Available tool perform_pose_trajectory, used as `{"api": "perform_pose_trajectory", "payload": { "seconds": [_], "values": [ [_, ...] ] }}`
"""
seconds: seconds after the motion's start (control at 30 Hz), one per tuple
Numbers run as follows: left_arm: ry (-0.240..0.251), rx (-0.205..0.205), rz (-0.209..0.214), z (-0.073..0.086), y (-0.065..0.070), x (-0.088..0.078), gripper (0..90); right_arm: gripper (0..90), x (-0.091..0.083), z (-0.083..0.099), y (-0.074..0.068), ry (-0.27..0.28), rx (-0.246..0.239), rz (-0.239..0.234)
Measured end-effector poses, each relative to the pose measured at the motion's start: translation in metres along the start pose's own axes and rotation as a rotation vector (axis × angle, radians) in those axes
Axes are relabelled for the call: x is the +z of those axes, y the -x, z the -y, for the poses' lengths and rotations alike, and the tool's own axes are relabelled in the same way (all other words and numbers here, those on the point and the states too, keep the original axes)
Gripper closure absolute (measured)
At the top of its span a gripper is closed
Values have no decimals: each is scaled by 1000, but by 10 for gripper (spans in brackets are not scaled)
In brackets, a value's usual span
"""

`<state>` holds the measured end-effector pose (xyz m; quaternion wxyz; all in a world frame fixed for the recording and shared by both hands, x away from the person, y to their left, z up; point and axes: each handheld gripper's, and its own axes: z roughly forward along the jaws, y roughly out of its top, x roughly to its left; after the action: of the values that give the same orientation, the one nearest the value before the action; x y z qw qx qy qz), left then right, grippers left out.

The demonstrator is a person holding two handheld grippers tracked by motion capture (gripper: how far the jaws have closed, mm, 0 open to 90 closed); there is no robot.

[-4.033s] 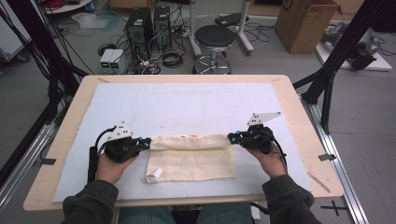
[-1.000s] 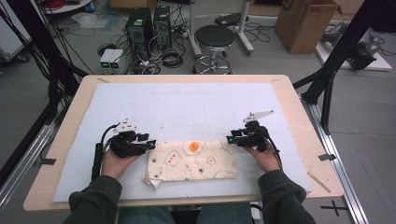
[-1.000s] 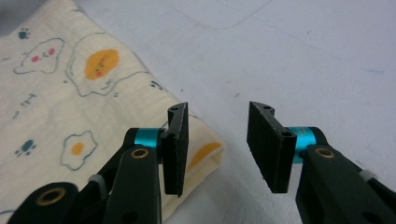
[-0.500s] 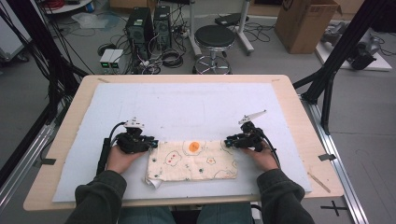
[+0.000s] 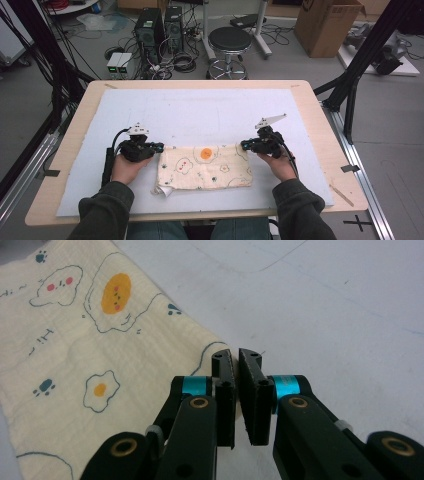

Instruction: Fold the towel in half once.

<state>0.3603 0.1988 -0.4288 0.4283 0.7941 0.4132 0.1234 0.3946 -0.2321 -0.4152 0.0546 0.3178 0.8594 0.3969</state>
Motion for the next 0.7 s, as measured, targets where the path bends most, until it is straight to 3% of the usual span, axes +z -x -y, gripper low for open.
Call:
{"api": "perform_pose_trajectory", "payload": {
  "seconds": [0.23, 0.5, 0.53, 0.7],
  "values": [
    [-6, -19, -18, -5, -6, 7, 858, 854, 10, 0, 8, -15, 25, 28],
    [-3, -36, -43, -13, -14, 16, 858, 855, 19, -4, 17, -7, 47, 53],
    [-12, -25, -49, -16, -16, 17, 858, 855, 19, -5, 19, -2, 51, 55],
    [-20, -43, -55, -14, -23, 24, 858, 854, 25, -8, 23, 4, 61, 66]
  ]
}}
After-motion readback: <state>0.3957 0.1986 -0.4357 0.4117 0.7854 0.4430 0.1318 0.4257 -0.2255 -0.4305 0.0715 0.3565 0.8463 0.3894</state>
